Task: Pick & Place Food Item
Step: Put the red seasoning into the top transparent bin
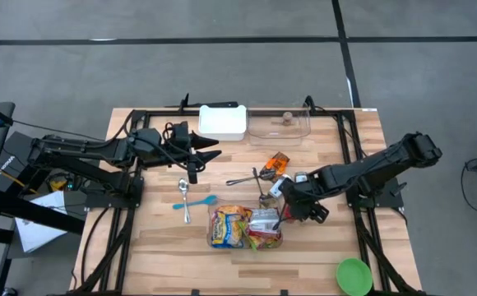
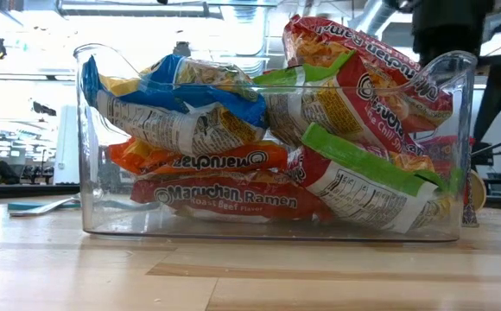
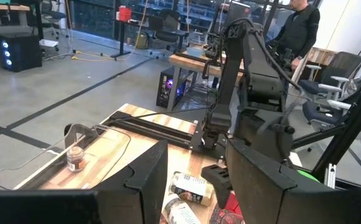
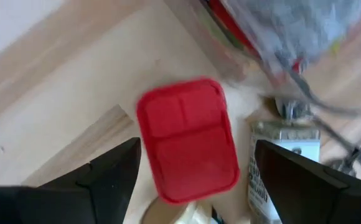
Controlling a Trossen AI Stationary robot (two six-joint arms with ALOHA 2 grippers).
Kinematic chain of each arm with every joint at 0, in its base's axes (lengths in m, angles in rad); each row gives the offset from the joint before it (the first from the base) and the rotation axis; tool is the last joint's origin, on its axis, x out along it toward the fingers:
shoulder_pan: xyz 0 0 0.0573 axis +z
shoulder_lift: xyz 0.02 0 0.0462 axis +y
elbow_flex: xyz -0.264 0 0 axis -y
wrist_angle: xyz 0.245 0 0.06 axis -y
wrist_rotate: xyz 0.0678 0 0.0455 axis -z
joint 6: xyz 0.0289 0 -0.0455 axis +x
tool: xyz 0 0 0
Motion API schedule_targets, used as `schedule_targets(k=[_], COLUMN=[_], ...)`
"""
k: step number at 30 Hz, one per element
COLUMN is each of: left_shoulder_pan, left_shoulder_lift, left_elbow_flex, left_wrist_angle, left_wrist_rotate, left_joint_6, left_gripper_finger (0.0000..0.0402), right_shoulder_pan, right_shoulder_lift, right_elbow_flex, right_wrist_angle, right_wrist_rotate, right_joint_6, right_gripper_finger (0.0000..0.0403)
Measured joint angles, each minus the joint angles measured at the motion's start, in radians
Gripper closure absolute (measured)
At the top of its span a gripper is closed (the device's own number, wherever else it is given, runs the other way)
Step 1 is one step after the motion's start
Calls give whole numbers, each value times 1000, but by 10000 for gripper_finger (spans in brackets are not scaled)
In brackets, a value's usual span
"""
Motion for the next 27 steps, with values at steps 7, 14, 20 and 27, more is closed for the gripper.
schedule_targets(k=[7,14,20,27], left_shoulder_pan=[0,0,0,0], left_shoulder_lift=[0,0,0,0], left_elbow_flex=[0,0,0,0], left_wrist_angle=[0,0,0,0], left_wrist_rotate=[0,0,0,0], left_joint_6=[0,0,0,-2], left_gripper_finger=[243,243,243,243], right_shoulder_pan=[-22,-21,-21,-20], right_shoulder_lift=[0,10,79,104], right_elbow_flex=[-22,-23,-23,-23], right_wrist_angle=[38,54,52,54], right_wrist_rotate=[-52,-81,-86,-87], right_joint_6=[-16,-29,-37,-2], right_gripper_finger=[93,93,93,111])
